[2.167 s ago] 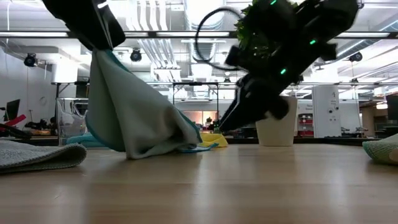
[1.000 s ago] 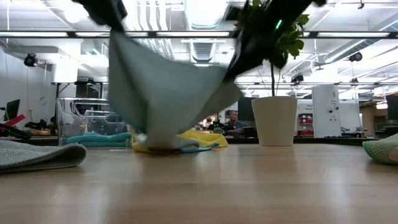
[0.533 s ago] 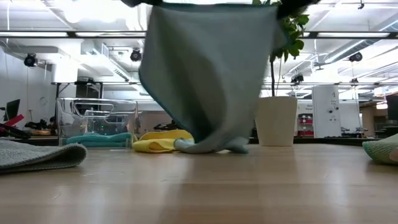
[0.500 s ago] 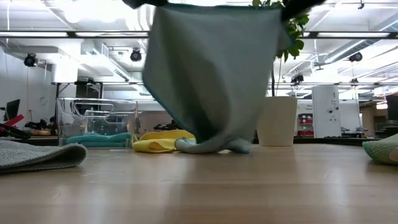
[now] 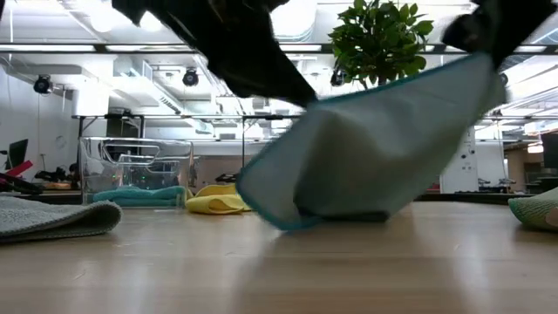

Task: Fold microfiber towels
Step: Fold the light blue microfiber towel

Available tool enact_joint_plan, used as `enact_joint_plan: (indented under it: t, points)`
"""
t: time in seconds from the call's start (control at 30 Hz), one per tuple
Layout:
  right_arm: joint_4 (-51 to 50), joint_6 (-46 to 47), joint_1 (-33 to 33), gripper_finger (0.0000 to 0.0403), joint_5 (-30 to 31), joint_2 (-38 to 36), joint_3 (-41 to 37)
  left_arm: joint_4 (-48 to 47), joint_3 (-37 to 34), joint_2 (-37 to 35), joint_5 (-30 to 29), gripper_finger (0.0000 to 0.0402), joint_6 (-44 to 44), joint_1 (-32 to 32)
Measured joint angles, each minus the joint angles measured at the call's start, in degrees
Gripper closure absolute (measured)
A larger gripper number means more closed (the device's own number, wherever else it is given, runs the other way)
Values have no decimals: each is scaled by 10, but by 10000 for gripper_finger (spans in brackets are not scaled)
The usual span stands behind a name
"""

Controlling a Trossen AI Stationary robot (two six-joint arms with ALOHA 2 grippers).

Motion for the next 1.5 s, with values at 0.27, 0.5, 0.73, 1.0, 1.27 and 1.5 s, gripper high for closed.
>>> enact_joint_plan:
  t: [0.27, 0.5, 0.73, 1.0, 1.27, 1.5]
  points:
    - [-17, 70, 50, 394, -32, 24, -7, 45, 1, 33, 26, 258, -1, 2]
    - [-14, 98, 62, 394, -26, 37, -7, 49, 0, 46, 26, 244, 1, -20]
    - [14, 94, 62, 394, -5, 38, -8, 127, 0, 99, 25, 243, -5, -49]
    - [28, 87, 62, 394, 6, 38, -11, 140, 1, 140, 36, 243, 46, -58]
    - [31, 87, 62, 394, 10, 38, -15, 161, 19, 189, 48, 243, 64, -65]
    - [41, 92, 63, 394, 10, 38, -15, 183, 18, 198, 45, 266, 58, -65]
